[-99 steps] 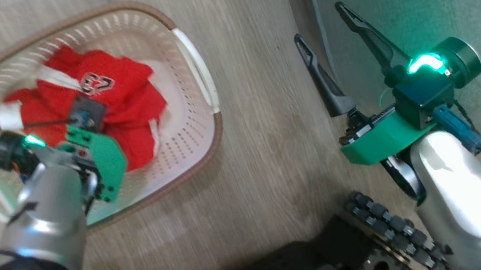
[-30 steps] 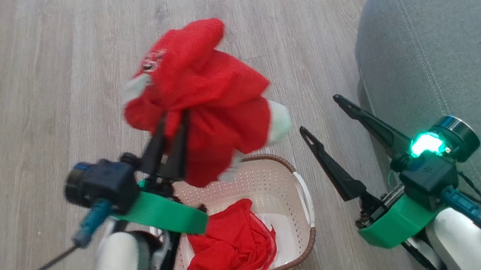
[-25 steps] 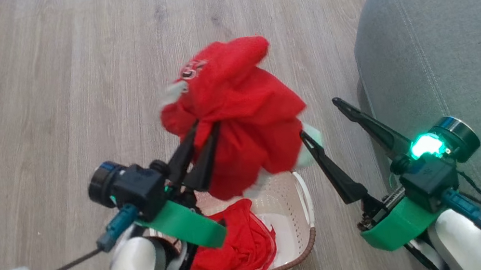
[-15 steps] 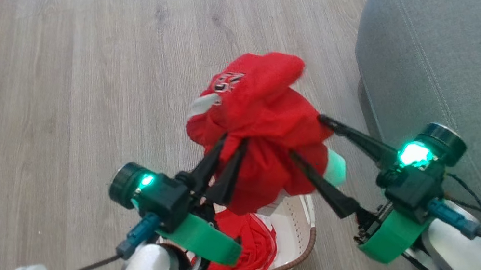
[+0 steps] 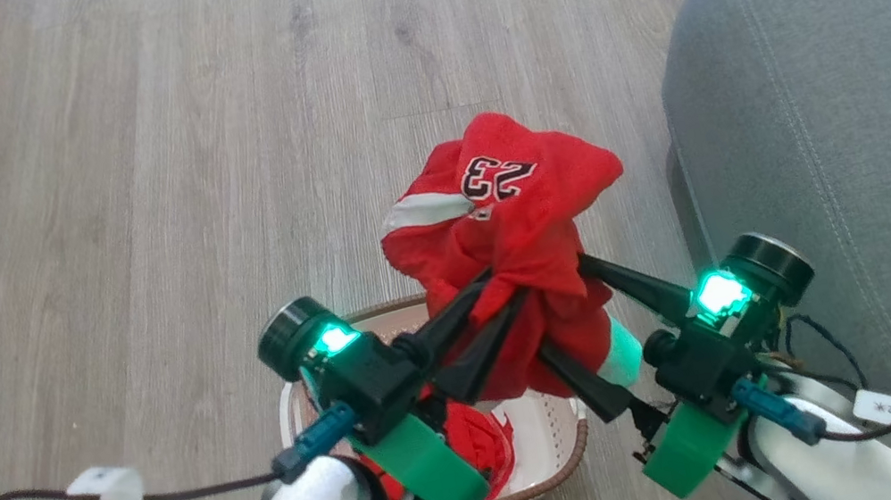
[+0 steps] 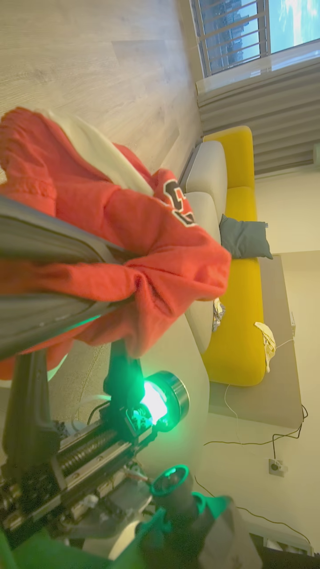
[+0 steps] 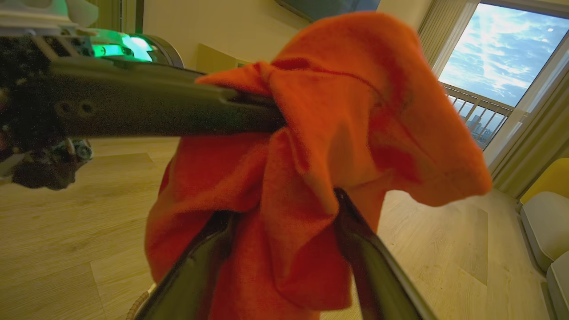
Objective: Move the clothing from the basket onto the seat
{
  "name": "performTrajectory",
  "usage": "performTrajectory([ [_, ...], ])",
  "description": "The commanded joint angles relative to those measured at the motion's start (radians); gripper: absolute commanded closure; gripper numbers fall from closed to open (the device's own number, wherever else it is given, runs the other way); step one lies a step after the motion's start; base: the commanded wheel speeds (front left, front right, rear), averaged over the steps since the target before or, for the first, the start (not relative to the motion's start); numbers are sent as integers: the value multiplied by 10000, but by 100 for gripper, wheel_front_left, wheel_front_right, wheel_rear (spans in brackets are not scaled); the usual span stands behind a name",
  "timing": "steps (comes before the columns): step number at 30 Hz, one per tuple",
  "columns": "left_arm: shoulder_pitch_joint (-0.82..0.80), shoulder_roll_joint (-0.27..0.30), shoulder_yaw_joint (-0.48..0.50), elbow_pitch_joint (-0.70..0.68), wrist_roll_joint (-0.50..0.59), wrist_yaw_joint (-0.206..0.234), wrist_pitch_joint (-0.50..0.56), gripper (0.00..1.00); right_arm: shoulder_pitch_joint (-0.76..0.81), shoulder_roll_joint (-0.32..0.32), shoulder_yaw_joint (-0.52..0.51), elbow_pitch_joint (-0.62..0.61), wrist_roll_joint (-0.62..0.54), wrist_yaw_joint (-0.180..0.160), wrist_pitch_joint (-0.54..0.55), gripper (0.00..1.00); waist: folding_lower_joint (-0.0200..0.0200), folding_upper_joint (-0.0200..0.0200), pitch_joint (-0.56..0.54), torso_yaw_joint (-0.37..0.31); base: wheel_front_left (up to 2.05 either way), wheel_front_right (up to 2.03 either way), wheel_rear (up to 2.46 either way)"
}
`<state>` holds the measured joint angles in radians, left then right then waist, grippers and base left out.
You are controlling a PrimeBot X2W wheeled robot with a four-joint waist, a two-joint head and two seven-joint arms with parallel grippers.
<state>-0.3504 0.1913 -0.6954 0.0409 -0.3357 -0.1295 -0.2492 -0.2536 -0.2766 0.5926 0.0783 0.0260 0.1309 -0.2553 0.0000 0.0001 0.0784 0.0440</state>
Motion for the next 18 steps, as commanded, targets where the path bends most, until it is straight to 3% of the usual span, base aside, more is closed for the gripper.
performTrajectory([
  [1, -571, 96, 249, -376, -45, -11, -126, 100, -396, 124, 129, -248, -41, -2, -65, 0, 0, -1, 13, 19, 0, 0, 0],
  [9, -684, 11, -207, -344, -208, -11, -126, 100, -703, 210, 501, 12, -301, -2, -65, 0, 0, -1, 18, 78, 0, 0, 0],
  [10, -684, 8, -234, -333, -223, -11, -126, 100, -718, 252, 477, 30, -288, -2, -65, 36, 0, -1, 12, 74, 0, 0, 0],
  [11, -677, 4, -251, -308, -233, -11, -126, 100, -736, 292, 366, 37, -354, -2, -65, 86, 0, -1, 4, 75, 0, 0, 0],
  [12, -667, -20, -222, -285, -236, -11, -126, 100, -747, 321, 291, 0, -467, -2, -65, 100, 0, -1, 3, 81, 0, 0, 0],
  [18, -553, -103, -54, -210, -266, -11, -126, 100, -613, 586, 40, -167, -570, -2, -65, 100, 0, -1, 15, 20, 0, 0, 0],
])
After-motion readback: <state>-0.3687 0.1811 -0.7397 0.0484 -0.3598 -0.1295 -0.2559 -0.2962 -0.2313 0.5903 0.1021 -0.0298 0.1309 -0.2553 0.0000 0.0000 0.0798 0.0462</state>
